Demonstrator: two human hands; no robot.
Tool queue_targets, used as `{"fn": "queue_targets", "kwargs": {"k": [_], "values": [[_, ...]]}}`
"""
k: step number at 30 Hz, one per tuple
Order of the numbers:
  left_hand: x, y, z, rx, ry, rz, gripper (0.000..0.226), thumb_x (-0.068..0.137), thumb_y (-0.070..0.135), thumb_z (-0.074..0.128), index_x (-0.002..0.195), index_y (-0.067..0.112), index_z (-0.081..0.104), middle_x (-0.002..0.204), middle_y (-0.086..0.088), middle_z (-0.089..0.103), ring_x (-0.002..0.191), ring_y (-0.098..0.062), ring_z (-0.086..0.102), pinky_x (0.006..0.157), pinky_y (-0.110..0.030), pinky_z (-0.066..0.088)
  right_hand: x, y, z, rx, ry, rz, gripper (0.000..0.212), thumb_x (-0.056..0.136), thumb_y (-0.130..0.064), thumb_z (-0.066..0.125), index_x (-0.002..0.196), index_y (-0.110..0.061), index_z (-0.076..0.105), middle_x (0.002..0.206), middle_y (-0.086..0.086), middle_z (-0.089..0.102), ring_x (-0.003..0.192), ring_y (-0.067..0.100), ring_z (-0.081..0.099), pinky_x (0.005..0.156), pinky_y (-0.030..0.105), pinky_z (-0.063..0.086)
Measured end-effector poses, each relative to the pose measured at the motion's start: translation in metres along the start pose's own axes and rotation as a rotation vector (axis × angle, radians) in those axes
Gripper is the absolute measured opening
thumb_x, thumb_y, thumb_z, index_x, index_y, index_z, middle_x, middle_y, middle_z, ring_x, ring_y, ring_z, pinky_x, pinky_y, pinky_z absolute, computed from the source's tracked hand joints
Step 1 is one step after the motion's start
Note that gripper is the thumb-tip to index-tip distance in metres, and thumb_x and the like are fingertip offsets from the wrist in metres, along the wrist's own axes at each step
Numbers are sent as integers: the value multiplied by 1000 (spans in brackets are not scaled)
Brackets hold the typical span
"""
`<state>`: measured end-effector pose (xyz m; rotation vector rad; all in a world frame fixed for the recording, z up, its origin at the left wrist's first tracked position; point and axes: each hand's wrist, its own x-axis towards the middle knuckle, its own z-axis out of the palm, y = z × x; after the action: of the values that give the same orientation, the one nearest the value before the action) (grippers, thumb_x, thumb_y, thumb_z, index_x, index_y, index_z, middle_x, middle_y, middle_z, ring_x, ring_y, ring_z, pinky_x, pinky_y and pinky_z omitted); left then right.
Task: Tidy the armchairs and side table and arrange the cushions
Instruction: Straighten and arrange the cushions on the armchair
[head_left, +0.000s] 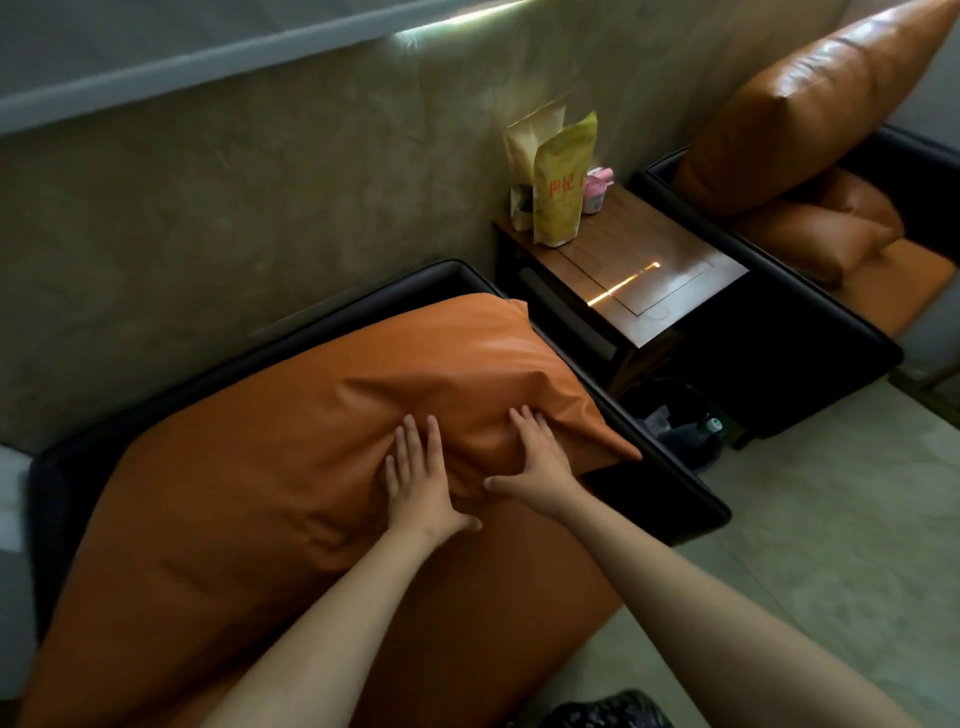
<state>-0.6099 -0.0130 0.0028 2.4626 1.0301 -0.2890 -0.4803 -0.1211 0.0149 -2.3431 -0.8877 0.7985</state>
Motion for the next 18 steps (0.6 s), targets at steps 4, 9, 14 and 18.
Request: {"fn": "queue_targets", "kwargs": {"k": [4,9,14,18], "values": [[35,1,-13,-14,27,-57,150,61,52,82,134,20,-45,145,-12,-46,139,-28,-35,117,-46,-10,37,-16,-13,-44,-4,-59,106,75,-36,78,154,-25,9,162,-3,-1,148,15,-8,121,44,2],[85,-11,-52,8,152,-128,140,67,44,82,143,20,-34,154,-11,-33,145,-28,-23,118,-45,-1,95,-49,-38,-164,4,-258,99,78,-35,75,153,-25,12,162,-2,-2,148,14,-10,120,38,-4],[145,-35,-118,22,195,-277,119,80,32,73,148,19,-24,159,-8,-21,146,-30,-17,117,-52,1,137,-91,-58,-234,121,-648,78,78,-19,70,147,-19,33,160,1,19,149,16,5,117,30,-3],[158,-52,-143,-30,206,-381,101,89,36,64,151,19,-14,161,-2,-11,148,-26,-10,116,-54,8,159,-113,-54,-291,255,-779,73,72,-14,71,140,-17,45,156,2,31,148,18,15,118,32,-1]]}}
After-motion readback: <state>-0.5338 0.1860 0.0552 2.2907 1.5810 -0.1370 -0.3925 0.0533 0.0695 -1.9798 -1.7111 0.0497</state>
